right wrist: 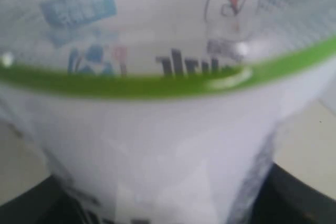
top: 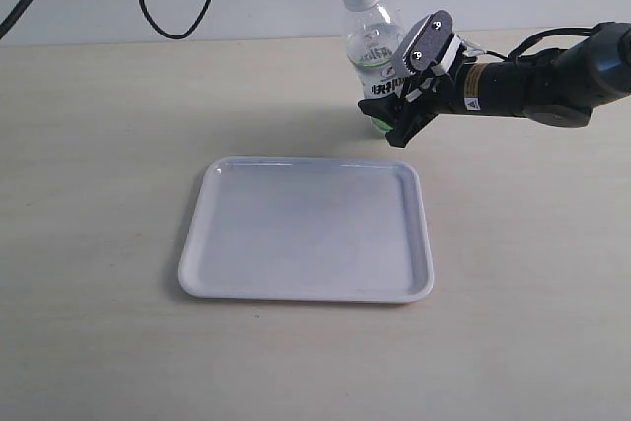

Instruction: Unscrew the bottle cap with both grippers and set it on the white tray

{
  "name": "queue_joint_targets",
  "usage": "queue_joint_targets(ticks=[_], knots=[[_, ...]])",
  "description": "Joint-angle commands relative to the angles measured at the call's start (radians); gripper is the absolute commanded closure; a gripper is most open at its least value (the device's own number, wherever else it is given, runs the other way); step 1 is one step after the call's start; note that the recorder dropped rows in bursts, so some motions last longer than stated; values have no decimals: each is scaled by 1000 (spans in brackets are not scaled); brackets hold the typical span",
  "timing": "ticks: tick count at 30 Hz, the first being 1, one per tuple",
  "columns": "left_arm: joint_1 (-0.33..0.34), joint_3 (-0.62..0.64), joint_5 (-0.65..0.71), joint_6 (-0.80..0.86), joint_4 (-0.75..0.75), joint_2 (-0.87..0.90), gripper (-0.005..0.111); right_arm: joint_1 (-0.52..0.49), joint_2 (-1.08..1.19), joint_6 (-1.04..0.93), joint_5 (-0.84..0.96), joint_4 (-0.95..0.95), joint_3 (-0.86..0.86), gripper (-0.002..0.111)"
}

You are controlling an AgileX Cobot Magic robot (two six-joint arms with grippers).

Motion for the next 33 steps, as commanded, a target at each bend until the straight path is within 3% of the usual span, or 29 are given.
queue_joint_targets(ticks=[1,11,21,26,33], knots=[[2,-5,1,6,-6,-1,47,-1,7,-3,18,-9,7,108],[2,-2,12,6,-7,-1,49,-1,7,-3,17,-9,7,108],[2,-2,29,6,-8,13,107,-1,7,-3,14,-9,7,108],[2,-2,30,-18,-8,13,107,-1,7,-3,14,-9,7,108],[2,-2,39,-187,-8,13,107,-1,7,-5,14,-9,7,108]])
